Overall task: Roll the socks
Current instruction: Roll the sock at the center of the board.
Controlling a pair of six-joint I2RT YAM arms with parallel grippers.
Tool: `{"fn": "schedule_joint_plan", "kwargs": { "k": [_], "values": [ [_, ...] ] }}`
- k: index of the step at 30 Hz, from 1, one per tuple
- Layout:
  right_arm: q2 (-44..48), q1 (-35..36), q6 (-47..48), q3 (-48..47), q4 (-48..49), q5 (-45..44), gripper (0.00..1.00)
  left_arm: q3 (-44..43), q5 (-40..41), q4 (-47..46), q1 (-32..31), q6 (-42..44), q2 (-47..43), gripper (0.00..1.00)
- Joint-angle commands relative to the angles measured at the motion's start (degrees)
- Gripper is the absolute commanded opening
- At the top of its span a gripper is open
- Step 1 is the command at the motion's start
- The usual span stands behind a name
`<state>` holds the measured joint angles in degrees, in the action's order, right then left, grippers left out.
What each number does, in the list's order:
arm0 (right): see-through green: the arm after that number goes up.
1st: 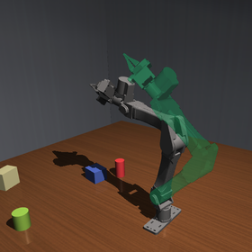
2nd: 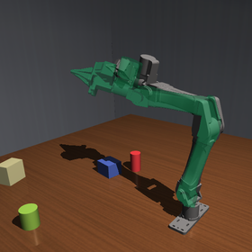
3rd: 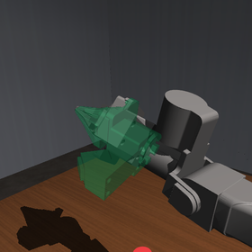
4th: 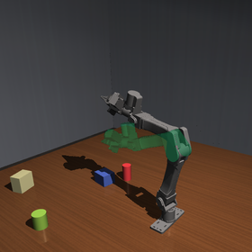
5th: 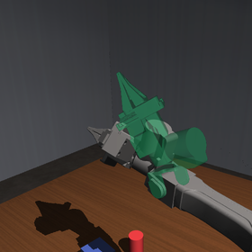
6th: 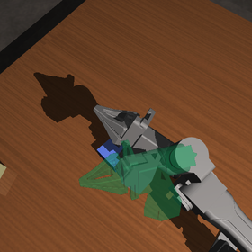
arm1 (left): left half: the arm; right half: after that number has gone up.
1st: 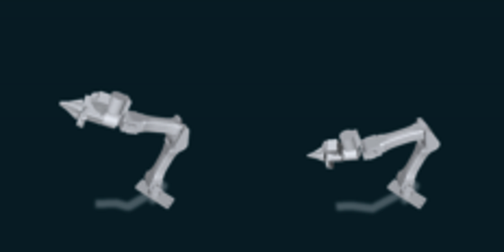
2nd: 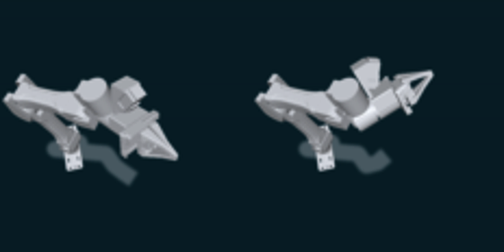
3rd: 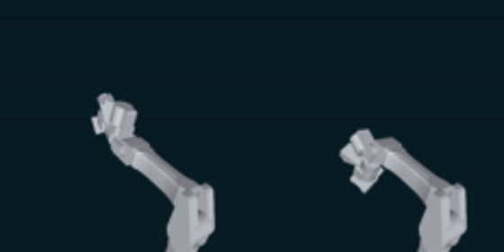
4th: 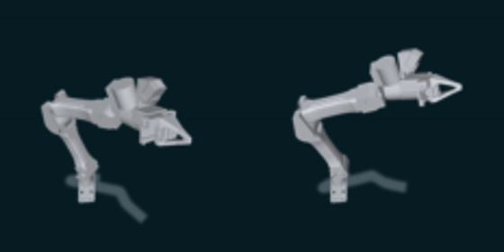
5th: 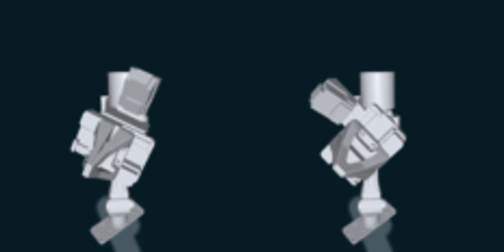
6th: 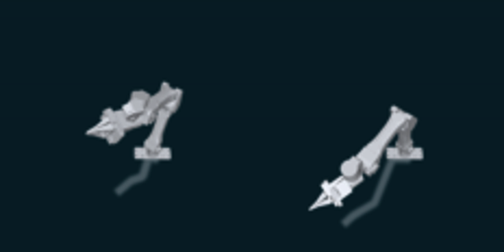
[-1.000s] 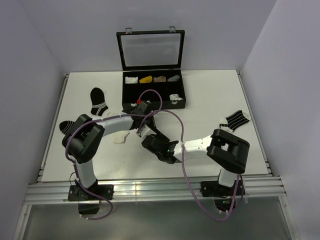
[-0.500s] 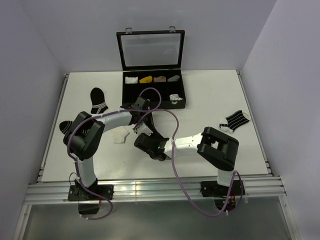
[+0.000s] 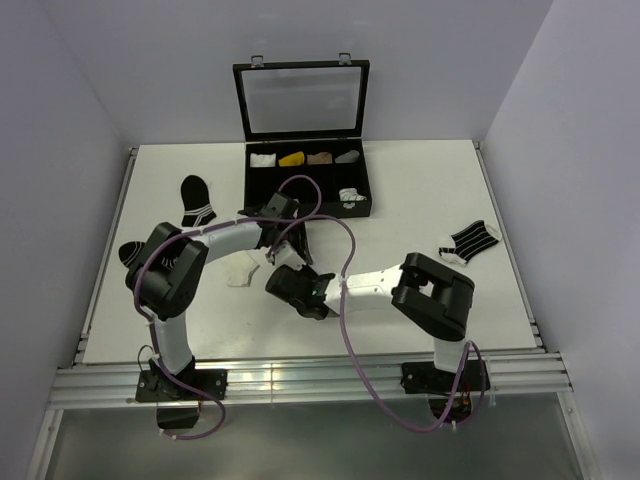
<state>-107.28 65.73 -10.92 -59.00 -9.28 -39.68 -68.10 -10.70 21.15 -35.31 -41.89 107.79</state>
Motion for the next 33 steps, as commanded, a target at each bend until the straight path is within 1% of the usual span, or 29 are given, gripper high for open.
{"fn": "schedule_joint_plan", "kwargs": {
  "k": [1,2,3,4,6,7,8,10,11,13,14,15,18,19,21,23,24,26,27,31,33],
  "values": [
    [-1.98,-3.86,-5.7,4.77,-3.3,13.65,0.0,2.53,2.79,6.54,-0.38,2.17,-0.73,0.48],
    [0.12,-4.29,-5.69,5.64,-2.42,15.06,0.0,3.49,3.31,6.02,-0.11,1.03,-1.43,0.57],
    [1.28,-5.43,-5.61,7.05,-0.93,16.72,0.0,3.93,3.75,4.71,0.06,0.24,-3.18,0.62],
    [2.25,-6.14,-5.17,7.76,-0.31,19.26,0.0,4.46,3.93,3.91,0.67,-0.55,-3.89,0.7],
    [4.0,-7.37,-5.08,8.81,0.66,21.91,0.0,5.95,4.54,2.59,1.38,-3.1,-6.35,0.75],
    [4.36,-8.51,-4.56,9.08,1.01,24.62,0.0,6.57,4.89,1.02,2.08,-3.98,-7.32,0.79],
    [4.8,-8.95,-4.38,9.25,1.36,26.22,0.0,8.05,5.51,0.13,2.44,-5.9,-8.29,0.8],
    [5.86,-10.35,-4.11,9.87,2.42,29.03,0.0,9.9,7.79,-2.67,3.14,-7.93,-11.62,0.81],
    [6.21,-10.89,-3.94,10.05,2.77,32.18,0.0,12.26,8.58,-3.73,3.4,-10.29,-12.94,0.81],
    [6.91,-12.55,-3.76,10.49,3.74,35.36,0.0,14.73,10.43,-6.71,4.1,-14.07,-16.72,0.8],
    [7.26,-13.17,-3.59,10.92,4.26,38.68,0.0,17.53,10.44,-8.04,4.37,-15.23,-19.08,0.8],
    [7.53,-13.79,-3.58,11.1,4.62,39.41,0.0,18.95,10.52,-9.53,4.55,-16.2,-20.06,0.8],
    [8.23,-16.33,-3.41,11.45,5.15,45.63,0.0,24.05,10.44,-15.59,4.9,-19.45,-23.05,0.79],
    [8.32,-16.86,-3.23,11.45,5.23,46.7,0.0,25.19,10.09,-17.0,4.9,-20.85,-23.58,0.8],
    [8.23,-18.27,-3.06,11.28,5.32,49.94,0.0,28.8,9.82,-23.23,4.9,-22.0,-25.25,0.8],
    [8.14,-18.97,-3.06,11.19,5.5,51.45,0.0,32.39,8.86,-27.46,4.81,-23.85,-26.57,0.8],
    [8.14,-19.5,-3.06,11.19,5.85,52.33,0.0,33.37,8.68,-31.13,4.81,-24.38,-26.84,0.81],
    [8.23,-19.85,-3.14,11.37,6.46,55.23,0.0,35.39,7.89,-34.58,4.81,-25.17,-27.02,0.81],
    [7.97,-20.29,-3.14,11.45,6.64,55.93,0.0,35.83,7.54,-37.73,4.72,-25.35,-26.67,0.81],
    [6.92,-21.26,-3.32,11.1,6.91,58.66,0.0,36.63,6.48,-43.98,3.41,-26.57,-23.77,0.8],
    [6.82,-21.61,-3.5,11.01,7.08,59.19,0.0,36.28,6.48,-45.22,2.53,-26.84,-21.23,0.8]
  ]
}}
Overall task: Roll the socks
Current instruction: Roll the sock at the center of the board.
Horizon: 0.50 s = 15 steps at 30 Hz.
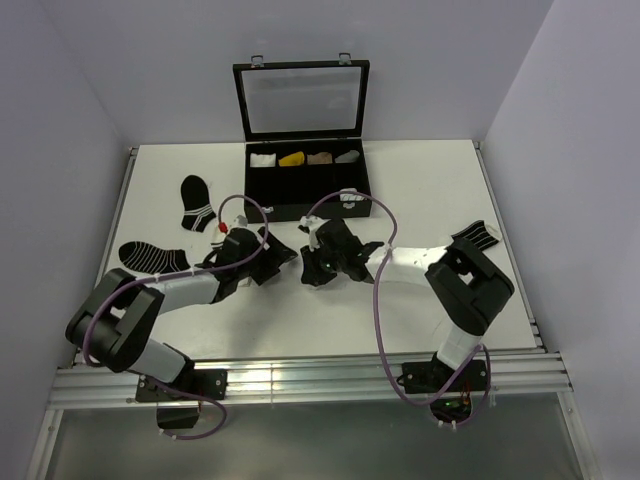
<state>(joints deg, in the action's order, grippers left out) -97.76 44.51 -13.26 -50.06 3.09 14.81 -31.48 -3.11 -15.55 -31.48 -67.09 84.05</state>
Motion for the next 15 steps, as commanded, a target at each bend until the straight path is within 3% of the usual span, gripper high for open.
{"fn": "schedule_joint_plan", "kwargs": {
  "k": [1,11,15],
  "values": [
    [-2.7,-0.74,-1.24,2.25,-5.2,4.96,0.0,-0.77,-1.1,-9.23,-1.56,-2.08,3.39,0.79],
    [-2.88,-2.67,-2.21,2.87,-3.71,5.84,0.0,-1.3,0.38,-5.55,-4.28,-3.84,7.88,0.75],
    [-3.14,-2.76,-2.3,2.87,-3.27,6.55,0.0,-2.0,1.36,-3.53,-5.16,-4.01,9.28,0.66]
  ]
}}
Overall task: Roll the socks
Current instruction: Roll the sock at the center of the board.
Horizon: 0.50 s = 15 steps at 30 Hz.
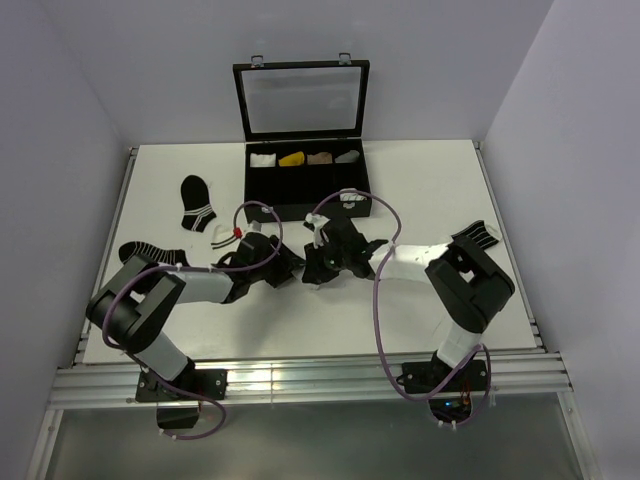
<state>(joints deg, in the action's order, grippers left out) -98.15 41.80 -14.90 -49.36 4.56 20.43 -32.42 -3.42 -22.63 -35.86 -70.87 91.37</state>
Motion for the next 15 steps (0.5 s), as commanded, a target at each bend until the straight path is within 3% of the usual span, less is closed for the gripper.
{"fn": "schedule_joint_plan", "kwargs": {
  "k": [1,6,9,13,15],
  "values": [
    [-2.58,-0.14,-0.66,2.25,-4.73,0.76,0.0,-1.58,1.75,4.08,-0.88,-0.23,2.4,0.56],
    [0.93,-0.05,0.22,3.13,-4.73,-1.35,0.05,-2.82,2.01,6.89,-1.32,0.55,3.9,0.25],
    [3.56,0.38,1.7,3.22,-4.73,-5.82,0.2,-4.4,2.8,9.44,-1.32,2.22,3.64,0.04],
    [6.82,3.01,4.08,3.13,-5.44,-14.25,0.42,-7.38,3.24,15.23,-1.32,4.77,3.37,0.01],
    [7.79,4.16,5.4,3.13,-5.17,-18.39,0.47,-8.79,3.16,16.91,-1.32,6.17,3.29,0.01]
  ]
}}
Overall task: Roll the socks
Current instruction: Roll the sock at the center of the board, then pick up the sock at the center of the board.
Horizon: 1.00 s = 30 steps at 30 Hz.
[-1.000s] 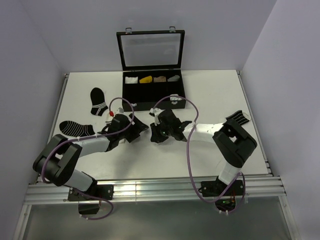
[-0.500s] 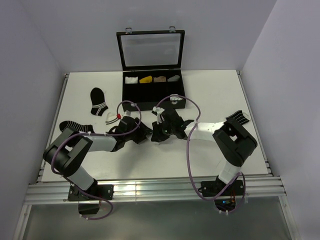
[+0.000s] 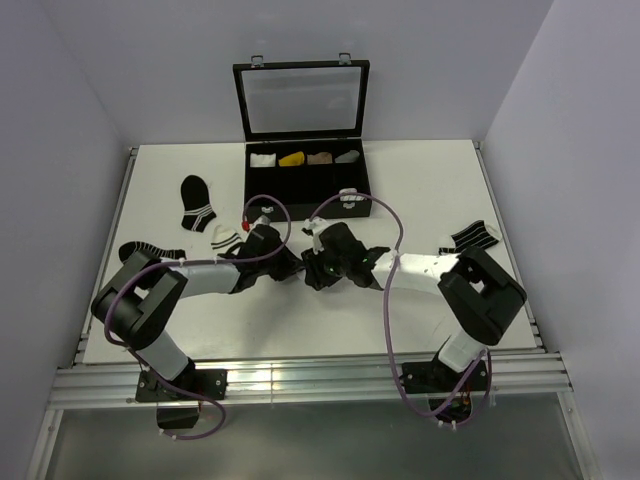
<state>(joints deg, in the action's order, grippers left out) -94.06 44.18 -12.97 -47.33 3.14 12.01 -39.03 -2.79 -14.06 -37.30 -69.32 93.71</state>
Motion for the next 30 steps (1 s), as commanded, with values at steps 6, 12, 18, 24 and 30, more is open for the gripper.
{"fn": "schedule_joint_plan", "kwargs": {
  "k": [6,12,18,24,30],
  "values": [
    [5.56,6.52,7.43,0.84,-1.66,-19.2,0.56,-4.13,2.52,11.78,0.12,6.65,1.03,0.01],
    [3.01,9.86,10.25,0.4,0.9,-21.85,0.62,-5.45,2.52,12.66,0.12,7.18,1.47,0.01],
    [0.03,11.45,10.51,0.57,3.45,-21.68,0.64,-5.54,1.91,12.57,0.12,6.57,1.82,0.0],
    [-4.11,11.8,9.98,-1.18,3.37,-23.35,0.64,-5.45,1.03,12.22,0.12,5.86,1.83,0.01],
    [-8.24,11.8,8.49,-3.03,1.08,-25.98,0.53,-5.27,0.24,12.04,0.12,5.51,1.12,0.01]
  ]
}}
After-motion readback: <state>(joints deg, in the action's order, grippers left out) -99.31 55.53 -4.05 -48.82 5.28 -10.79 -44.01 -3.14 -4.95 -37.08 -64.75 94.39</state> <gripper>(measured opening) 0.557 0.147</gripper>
